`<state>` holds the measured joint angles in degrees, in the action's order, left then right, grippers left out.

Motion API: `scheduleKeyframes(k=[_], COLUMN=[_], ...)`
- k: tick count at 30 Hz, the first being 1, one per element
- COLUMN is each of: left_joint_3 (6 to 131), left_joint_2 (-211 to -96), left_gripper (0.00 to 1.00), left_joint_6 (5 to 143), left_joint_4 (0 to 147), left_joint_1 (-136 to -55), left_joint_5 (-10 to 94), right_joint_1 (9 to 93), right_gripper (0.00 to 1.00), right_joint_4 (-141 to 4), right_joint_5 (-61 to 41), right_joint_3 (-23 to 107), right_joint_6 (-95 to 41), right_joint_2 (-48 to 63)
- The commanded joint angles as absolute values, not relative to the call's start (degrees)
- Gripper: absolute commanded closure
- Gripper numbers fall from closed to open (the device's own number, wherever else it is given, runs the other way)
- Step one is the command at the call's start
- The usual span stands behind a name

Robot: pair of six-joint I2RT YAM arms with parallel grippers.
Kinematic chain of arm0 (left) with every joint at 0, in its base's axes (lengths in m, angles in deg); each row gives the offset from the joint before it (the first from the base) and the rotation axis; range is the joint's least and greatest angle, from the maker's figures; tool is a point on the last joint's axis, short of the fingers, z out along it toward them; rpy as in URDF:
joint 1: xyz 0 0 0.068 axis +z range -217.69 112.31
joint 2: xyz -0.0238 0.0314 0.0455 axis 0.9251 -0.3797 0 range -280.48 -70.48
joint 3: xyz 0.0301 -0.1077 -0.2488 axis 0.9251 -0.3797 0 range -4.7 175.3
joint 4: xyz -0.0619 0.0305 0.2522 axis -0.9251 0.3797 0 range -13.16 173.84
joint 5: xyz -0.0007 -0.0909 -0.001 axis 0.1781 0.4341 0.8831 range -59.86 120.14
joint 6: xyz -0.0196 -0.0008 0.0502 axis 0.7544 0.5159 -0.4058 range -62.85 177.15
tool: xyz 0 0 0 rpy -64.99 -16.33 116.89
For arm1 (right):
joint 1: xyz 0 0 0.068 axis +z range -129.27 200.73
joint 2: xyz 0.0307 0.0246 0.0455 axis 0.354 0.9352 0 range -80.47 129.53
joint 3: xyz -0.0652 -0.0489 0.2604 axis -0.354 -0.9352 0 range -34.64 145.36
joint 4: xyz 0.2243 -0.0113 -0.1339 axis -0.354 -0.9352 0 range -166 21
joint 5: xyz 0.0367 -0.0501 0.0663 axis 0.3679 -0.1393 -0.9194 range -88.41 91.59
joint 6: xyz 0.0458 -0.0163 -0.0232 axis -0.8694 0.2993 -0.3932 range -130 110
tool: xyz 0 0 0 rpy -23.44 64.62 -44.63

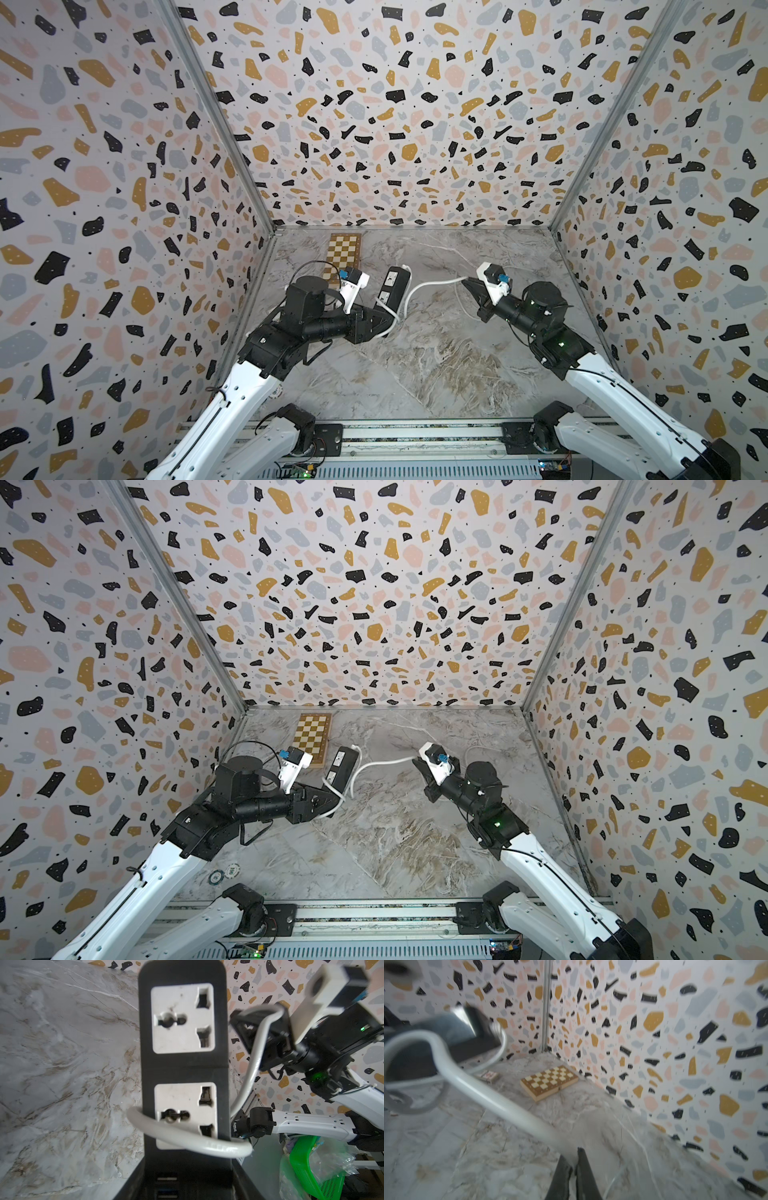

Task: Unwrap the cord wrapped around the power strip
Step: Unwrap the power cord from the power strip.

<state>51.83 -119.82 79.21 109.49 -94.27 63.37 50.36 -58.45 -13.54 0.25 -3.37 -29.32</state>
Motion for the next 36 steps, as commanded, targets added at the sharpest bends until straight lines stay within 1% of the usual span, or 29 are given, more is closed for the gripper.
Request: scheduleKeyframes(k=[1, 3, 7, 12, 16, 17, 20, 22, 23, 24, 25, 28, 31, 33, 36], left_joint_3=[56.91, 58.78, 61.29, 60.29, 58.6, 58.08, 55.55, 54.05, 53.46, 53.08, 52.9, 52.57, 51.52, 51.22, 51.2], left_joint_2=[-119.51, -119.71, -119.22, -117.71, -116.6, -116.53, -116.53, -116.38, -116.44, -116.5, -116.55, -116.85, -117.12, -117.34, -117.06], left_gripper=[1.0, 1.0, 1.0, 1.0, 1.0, 1.0, 1.0, 1.0, 1.0, 1.0, 1.0, 1.0, 1.0, 1.0, 1.0], left_joint_6=[77.53, 77.54, 77.11, 77.37, 77.13, 77.38, 77.98, 77.98, 77.99, 77.91, 77.61, 76.97, 77.25, 77.35, 77.21], left_joint_4=[105.48, 106.26, 108.46, 109.76, 110.24, 110.11, 108.68, 108.14, 107.9, 107.66, 107.56, 107.49, 105.9, 105.67, 105.58], left_joint_1=[-93.71, -93.75, -93.61, -93.67, -93.61, -93.61, -93.61, -93.62, -93.61, -93.61, -93.56, -93.53, -93.44, -93.44, -93.39], left_joint_5=[61.47, 61.79, 61.91, 63.34, 64.22, 64.55, 66.55, 66.85, 66.72, 66.7, 66.62, 66.19, 66.64, 67.55, 68.73], right_joint_1=[50.56, 50.67, 51.59, 51.91, 51.95, 52.02, 51.99, 51.58, 50.89, 50.1, 49.3, 47.19, 46.74, 46.75, 47.48], right_gripper=[1.0, 1.0, 1.0, 1.0, 1.0, 0.94, 0.56, 0.36, 0.24, 0.2, 0.18, 0.16, 0.17, 0.21, 0.28], right_joint_4=[-59.73, -56.94, -52.48, -44.56, -39.89, -40.26, -42.47, -44.01, -45.04, -46.47, -48.19, -54.22, -62.74, -66.88, -64.86], right_joint_5=[-10.82, -11.02, -10.72, -11.82, -14.83, -15.36, -15.44, -15.32, -16.02, -16.56, -16.84, -16.51, -13.98, -12.89, -17.74], right_joint_3=[-3.82, -3.63, 2.62, 14.87, 24.18, 26.71, 31.82, 32.03, 31.2, 29.87, 28.35, 20.09, 13.36, 9.86, 4.7], right_joint_6=[-9.44, -11.32, -12.94, -16.93, -20.26, -20.85, -19.87, -18.19, -17.64, -17.36, -16.86, -15.35, -18.47, -26.24, -36.8], right_joint_2=[-26.49, -20.53, -6.09, 12.08, 22.49, 24.68, 27.38, 25.71, 23.65, 20.98, 18.28, 6.07, -6.37, -12.53, -16.49])
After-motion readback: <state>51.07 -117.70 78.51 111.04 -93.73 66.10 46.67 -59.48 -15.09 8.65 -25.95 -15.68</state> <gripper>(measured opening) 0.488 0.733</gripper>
